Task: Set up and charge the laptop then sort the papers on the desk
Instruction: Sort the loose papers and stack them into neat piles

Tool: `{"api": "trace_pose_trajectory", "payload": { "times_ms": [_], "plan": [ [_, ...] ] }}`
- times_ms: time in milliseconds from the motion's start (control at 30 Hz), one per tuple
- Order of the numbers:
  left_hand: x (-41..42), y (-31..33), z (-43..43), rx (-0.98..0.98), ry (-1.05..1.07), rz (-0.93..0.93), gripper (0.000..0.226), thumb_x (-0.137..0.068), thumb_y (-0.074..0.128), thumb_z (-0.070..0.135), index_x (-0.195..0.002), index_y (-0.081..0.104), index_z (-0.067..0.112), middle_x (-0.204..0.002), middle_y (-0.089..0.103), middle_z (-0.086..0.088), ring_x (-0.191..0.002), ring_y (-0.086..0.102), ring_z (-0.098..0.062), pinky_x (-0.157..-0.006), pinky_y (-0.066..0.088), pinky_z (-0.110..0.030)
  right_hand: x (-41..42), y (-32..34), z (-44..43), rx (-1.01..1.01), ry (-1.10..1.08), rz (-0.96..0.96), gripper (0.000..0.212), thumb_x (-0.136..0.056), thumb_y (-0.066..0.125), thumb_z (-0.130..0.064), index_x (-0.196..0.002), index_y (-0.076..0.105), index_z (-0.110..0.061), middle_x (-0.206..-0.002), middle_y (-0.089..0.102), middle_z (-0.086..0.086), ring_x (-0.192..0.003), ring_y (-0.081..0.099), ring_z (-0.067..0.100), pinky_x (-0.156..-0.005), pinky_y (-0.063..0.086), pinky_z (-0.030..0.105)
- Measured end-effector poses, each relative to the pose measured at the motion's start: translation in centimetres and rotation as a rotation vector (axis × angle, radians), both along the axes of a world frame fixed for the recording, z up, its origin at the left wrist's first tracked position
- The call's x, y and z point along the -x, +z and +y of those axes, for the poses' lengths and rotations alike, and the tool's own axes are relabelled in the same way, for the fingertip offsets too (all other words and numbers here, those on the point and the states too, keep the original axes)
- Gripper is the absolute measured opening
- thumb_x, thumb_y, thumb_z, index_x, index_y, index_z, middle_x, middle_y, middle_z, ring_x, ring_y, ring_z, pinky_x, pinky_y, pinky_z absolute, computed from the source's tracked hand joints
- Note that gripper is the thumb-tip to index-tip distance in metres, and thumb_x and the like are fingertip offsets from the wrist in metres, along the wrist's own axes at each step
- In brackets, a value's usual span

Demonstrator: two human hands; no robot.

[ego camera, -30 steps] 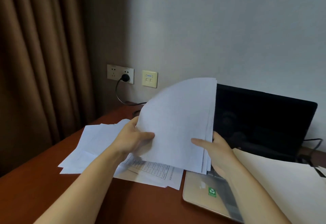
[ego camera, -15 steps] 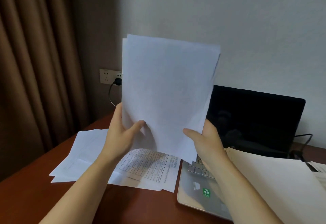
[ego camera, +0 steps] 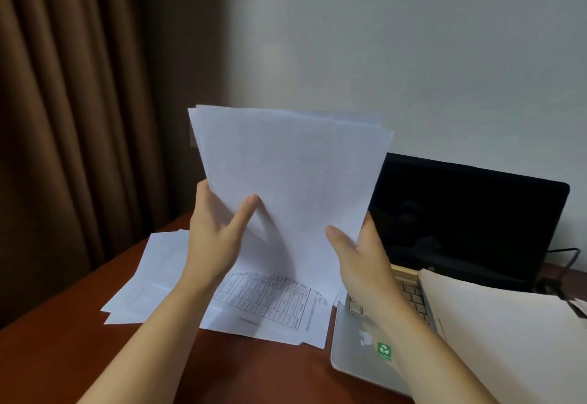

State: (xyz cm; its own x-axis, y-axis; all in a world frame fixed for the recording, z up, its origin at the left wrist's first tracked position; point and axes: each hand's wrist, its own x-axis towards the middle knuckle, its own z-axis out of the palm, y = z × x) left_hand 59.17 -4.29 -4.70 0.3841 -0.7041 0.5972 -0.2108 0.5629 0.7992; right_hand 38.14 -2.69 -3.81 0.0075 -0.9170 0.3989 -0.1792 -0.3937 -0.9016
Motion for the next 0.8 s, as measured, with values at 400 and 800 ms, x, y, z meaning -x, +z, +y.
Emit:
{"api": "trace_pose_trajectory", "payload": {
  "times_ms": [400, 800],
  "plan": [
    [1.8, -0.9, -0.9, -0.207, -0.018, -0.08, 0.007, -0.104, 0.051, 0.035, -0.106, 0.058, 0.035, -0.099, 0.064, 0.02, -0.092, 0.064, -0.008, -0.07, 0.053, -0.024, 0.4, 0.1, 0.4, -0.289, 0.107, 0.117, 0.019, -0.103, 0.049, -0.028, -0.099, 0.063, -0.041, -0.093, 0.07, -0.032, -0.088, 0.066, -0.01, -0.075, 0.05, 0.014],
    [11.4, -0.3, 3.4, -0.566, -0.526, 0.086, 0.019, -0.105, 0.052, 0.025, -0.108, 0.07, 0.028, -0.099, 0.078, 0.01, -0.097, 0.074, -0.013, -0.093, 0.056, -0.037, 13.5, 0.7, 5.7, -0.203, -0.335, 0.048, 0.022, -0.098, 0.057, -0.011, -0.117, 0.062, -0.021, -0.106, 0.071, -0.01, -0.092, 0.069, 0.006, -0.064, 0.05, 0.013]
  ]
}}
